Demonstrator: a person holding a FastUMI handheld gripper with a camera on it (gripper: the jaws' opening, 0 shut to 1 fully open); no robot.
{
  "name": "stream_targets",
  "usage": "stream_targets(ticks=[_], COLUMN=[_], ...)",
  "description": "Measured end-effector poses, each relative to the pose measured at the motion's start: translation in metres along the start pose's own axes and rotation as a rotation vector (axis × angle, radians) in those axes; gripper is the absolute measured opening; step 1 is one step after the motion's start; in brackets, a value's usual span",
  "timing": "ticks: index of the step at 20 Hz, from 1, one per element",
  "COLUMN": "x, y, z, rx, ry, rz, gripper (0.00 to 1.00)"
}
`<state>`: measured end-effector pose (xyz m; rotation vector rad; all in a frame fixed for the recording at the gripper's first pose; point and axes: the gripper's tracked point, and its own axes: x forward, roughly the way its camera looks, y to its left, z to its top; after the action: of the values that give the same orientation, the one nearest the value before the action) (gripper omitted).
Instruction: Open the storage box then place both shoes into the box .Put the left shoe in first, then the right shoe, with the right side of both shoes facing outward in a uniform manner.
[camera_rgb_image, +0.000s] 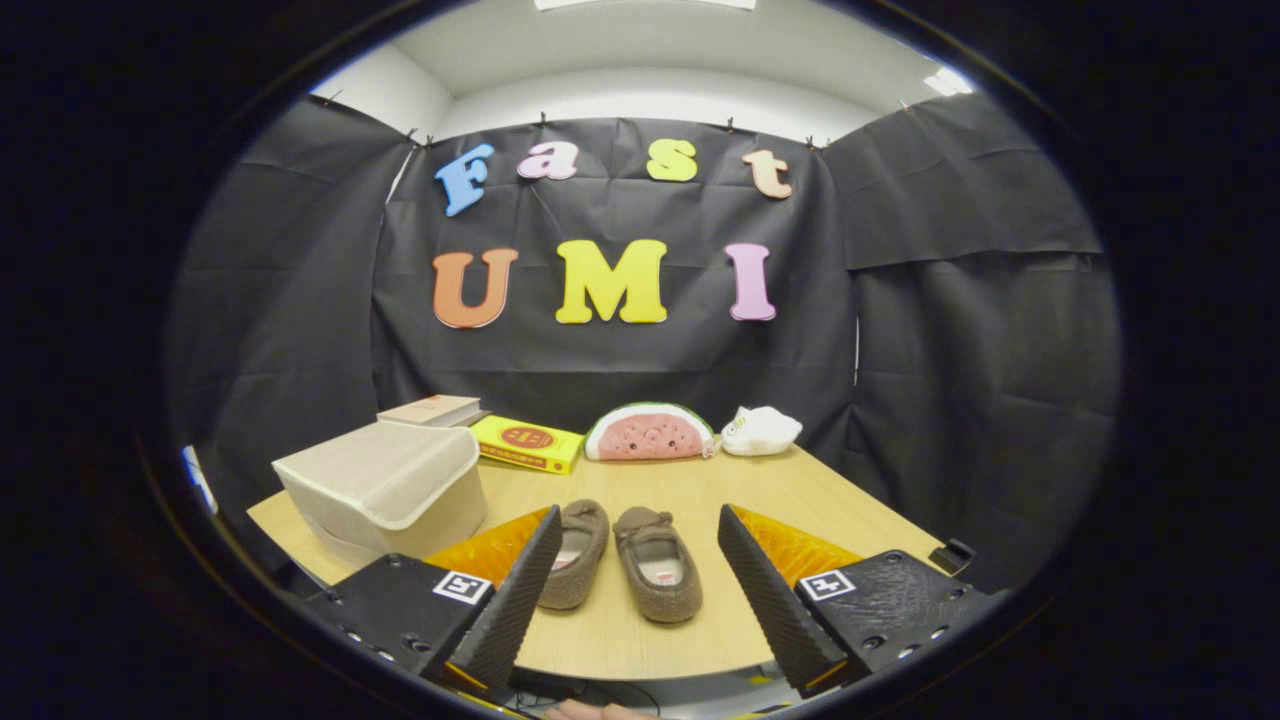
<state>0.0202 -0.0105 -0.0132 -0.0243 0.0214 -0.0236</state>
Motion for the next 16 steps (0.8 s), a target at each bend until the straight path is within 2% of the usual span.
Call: stream_targets(ticks=[7,11,16], x=[0.051,0.089,0.148], y=[0.054,0.115,0.181], z=[0.007,0.0,-0.017], rx=[0.034,0.132,0.176], ry=[0.032,0.119,0.233], rz=[0.145,0.316,0.473], gripper=[0.95,0.95,0.95])
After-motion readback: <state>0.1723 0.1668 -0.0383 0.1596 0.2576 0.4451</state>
